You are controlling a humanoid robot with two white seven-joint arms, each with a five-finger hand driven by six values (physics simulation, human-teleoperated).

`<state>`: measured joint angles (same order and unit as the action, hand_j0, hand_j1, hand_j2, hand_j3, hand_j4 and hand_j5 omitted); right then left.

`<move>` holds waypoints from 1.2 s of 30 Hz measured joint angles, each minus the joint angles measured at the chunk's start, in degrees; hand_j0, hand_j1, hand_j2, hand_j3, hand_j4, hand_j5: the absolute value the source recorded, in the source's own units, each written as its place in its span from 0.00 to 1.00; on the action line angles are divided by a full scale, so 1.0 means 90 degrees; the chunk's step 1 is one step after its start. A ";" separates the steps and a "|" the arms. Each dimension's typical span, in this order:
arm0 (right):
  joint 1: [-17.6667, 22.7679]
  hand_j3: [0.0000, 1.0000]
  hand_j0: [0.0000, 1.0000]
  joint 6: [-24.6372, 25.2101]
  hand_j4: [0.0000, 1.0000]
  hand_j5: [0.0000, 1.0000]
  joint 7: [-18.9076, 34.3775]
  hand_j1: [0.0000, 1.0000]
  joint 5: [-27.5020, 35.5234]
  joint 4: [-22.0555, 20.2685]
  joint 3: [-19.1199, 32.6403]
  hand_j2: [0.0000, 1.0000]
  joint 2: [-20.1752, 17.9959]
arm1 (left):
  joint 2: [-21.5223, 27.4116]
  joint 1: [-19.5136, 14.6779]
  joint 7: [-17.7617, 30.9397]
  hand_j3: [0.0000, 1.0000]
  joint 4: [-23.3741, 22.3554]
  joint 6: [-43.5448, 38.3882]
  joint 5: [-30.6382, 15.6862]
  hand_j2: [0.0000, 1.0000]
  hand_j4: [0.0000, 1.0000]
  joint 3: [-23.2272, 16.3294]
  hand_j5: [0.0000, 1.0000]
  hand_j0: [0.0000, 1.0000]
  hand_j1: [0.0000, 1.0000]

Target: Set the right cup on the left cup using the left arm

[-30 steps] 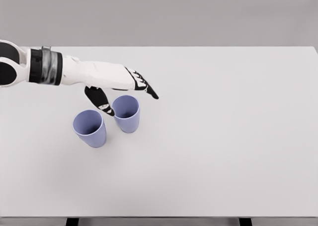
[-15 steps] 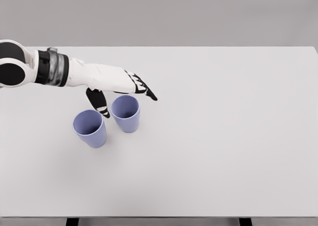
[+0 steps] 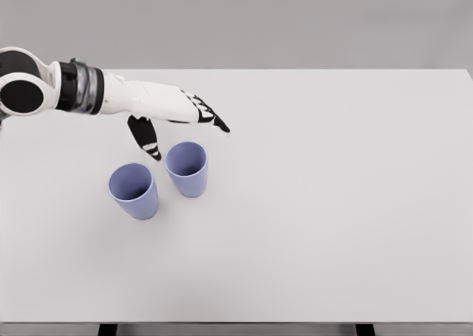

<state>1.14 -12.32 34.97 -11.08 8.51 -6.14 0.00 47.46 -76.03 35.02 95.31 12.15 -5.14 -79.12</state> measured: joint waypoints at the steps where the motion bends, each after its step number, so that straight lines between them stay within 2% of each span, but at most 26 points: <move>1: 0.0000 1.00 1.00 -0.0001 1.00 1.00 0.0000 1.00 0.0000 0.0000 0.0000 1.00 0.0000 | -0.0025 0.0059 0.0000 1.00 -0.0051 0.0004 0.0026 1.00 1.00 -0.0002 1.00 1.00 1.00; 8: 0.0000 1.00 1.00 0.0000 1.00 1.00 0.0000 1.00 0.0001 0.0000 0.0000 1.00 0.0000 | -0.0077 0.0098 0.0000 1.00 -0.0185 -0.0001 0.0122 1.00 1.00 -0.0083 1.00 1.00 1.00; 36: 0.0000 1.00 1.00 -0.0001 1.00 1.00 0.0000 1.00 0.0001 0.0000 0.0000 1.00 0.0000 | -0.0158 0.0400 -0.0195 1.00 -0.0203 0.0008 0.0299 1.00 1.00 -0.0120 1.00 1.00 1.00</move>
<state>1.14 -12.33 34.97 -11.07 8.51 -6.15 0.00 46.04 -72.42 33.26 93.48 12.23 -2.45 -80.20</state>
